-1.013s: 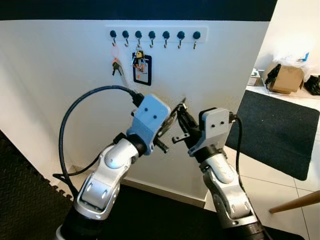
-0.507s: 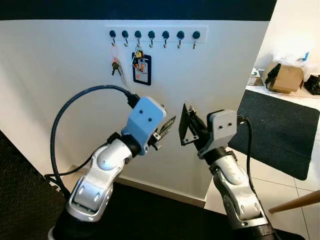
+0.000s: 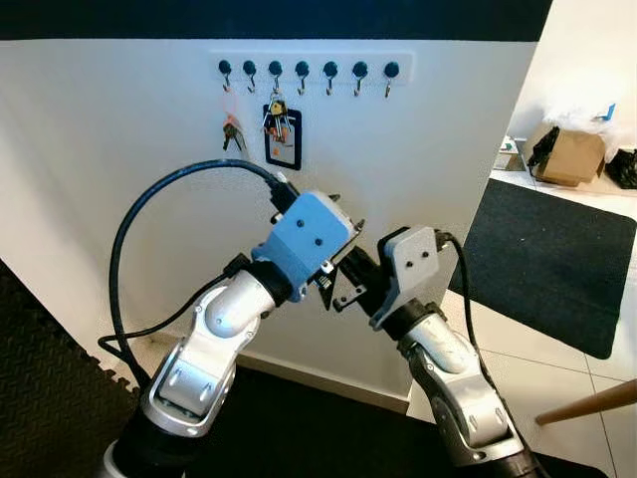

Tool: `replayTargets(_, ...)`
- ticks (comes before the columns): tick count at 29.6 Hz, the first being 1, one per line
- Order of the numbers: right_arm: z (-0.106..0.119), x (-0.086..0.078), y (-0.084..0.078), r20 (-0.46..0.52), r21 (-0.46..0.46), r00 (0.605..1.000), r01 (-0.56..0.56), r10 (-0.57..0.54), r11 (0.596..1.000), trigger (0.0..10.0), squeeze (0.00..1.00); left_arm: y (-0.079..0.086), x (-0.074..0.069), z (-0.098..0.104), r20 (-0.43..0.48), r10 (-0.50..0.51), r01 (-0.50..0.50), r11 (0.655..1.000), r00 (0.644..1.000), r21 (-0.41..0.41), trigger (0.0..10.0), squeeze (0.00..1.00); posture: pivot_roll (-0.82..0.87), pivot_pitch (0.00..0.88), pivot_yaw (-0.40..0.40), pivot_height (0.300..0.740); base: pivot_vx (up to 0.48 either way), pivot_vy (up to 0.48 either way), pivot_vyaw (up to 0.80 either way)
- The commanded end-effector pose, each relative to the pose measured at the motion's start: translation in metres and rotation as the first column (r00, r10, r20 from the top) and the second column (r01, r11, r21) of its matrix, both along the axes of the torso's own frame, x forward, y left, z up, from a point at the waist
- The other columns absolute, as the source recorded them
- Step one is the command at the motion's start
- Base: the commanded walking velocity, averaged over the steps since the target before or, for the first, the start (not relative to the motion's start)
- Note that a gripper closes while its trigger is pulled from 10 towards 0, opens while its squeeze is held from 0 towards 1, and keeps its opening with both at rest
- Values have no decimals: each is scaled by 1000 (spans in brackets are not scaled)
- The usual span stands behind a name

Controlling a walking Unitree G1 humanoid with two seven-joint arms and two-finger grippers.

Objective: Hang keys on a hook

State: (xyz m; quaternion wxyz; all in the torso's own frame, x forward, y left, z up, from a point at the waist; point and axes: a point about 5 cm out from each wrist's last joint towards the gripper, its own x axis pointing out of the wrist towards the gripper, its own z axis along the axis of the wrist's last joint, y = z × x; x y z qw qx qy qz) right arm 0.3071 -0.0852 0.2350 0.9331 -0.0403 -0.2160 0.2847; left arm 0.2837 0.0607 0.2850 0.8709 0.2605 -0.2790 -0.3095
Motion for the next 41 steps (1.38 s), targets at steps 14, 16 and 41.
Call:
replayTargets(14, -6, 0, -19, -25, -33, 997, 66, -67, 997, 10000, 0, 57, 9, 15, -42, 32, -26, 991, 999, 130, 10000, 0, 73, 195, 94, 740, 0, 0, 0)
replayTargets(16, -7, 0, -21, -30, -36, 997, 71, -72, 997, 10000, 0, 58, 8, 15, -47, 16, -8, 987, 999, 158, 10000, 0, 75, 196, 96, 740, 0, 0, 0)
replayTargets(41, -6, -5, -5, -53, -44, 999, 3, -6, 999, 10000, 0, 21, 16, 0, 12, -58, 52, 955, 998, 291, 10000, 0, 64, 200, 101, 740, 0, 0, 0)
